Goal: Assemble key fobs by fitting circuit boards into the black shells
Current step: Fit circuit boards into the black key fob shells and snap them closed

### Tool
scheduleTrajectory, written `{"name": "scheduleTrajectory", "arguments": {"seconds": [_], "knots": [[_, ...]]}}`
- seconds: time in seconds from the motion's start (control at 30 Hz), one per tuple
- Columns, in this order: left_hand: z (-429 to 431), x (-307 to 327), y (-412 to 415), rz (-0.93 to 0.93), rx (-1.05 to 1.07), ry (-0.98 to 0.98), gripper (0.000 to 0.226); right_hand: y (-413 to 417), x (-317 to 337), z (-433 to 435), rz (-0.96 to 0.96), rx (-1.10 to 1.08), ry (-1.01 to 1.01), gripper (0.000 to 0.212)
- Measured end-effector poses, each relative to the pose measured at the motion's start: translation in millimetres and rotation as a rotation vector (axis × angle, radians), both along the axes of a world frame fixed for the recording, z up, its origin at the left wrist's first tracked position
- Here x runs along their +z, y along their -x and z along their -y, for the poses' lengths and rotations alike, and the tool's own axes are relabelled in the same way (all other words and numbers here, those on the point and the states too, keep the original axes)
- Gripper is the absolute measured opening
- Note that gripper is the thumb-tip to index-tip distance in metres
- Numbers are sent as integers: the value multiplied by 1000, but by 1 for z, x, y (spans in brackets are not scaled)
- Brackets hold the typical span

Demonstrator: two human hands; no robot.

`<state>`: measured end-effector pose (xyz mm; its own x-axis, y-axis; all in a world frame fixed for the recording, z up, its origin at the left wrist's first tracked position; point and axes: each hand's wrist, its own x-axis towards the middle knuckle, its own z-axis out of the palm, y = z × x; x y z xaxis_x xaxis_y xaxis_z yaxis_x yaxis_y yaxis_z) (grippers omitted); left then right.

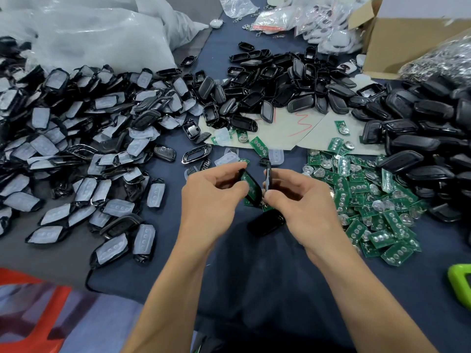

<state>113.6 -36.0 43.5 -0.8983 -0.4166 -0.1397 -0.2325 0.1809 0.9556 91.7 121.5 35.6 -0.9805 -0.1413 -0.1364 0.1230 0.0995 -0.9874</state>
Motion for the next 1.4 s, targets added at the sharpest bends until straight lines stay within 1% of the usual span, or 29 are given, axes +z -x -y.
{"name": "scheduleTrajectory", "arguments": {"seconds": [0.1, 0.17, 0.27, 0.5, 0.63, 0.83, 0.9, 1.03, 1.2, 1.27, 1.33, 1.4], "knots": [[-5, 3, -2, -35, -53, 51, 38, -1, 1, 1, -52, 13, -135, 40], [-7, 4, -3, -58, -77, 29, 41, -3, 3, 2, -89, 44, -187, 43], [-8, 4, -4, -85, -110, -12, 47, -5, 6, 1, -124, 44, -225, 46], [-3, 1, -2, -138, -132, -107, 50, -6, 11, 1, -191, 46, -315, 42], [0, -3, -3, -174, -123, -159, 46, -6, 13, 1, -205, 51, -360, 42], [1, 0, -5, -202, -171, -229, 44, -8, 14, 1, -263, 52, -448, 45], [2, 1, -5, -212, -180, -270, 42, -8, 15, 0, -265, 45, -416, 45], [3, 2, -6, -227, -188, -367, 42, -7, 19, 0, -170, 51, -193, 46], [4, -3, -6, -259, -160, -490, 39, -7, 25, -2, -160, 101, -102, 43], [5, -5, -7, -262, -180, -580, 45, -8, 29, -2, -188, 75, -169, 44], [5, -8, -8, -244, -197, -649, 52, -11, 33, 0, -266, 26, -303, 43], [5, -10, -9, -209, -188, -672, 41, -15, 36, 5, -378, -10, -446, 43]]}}
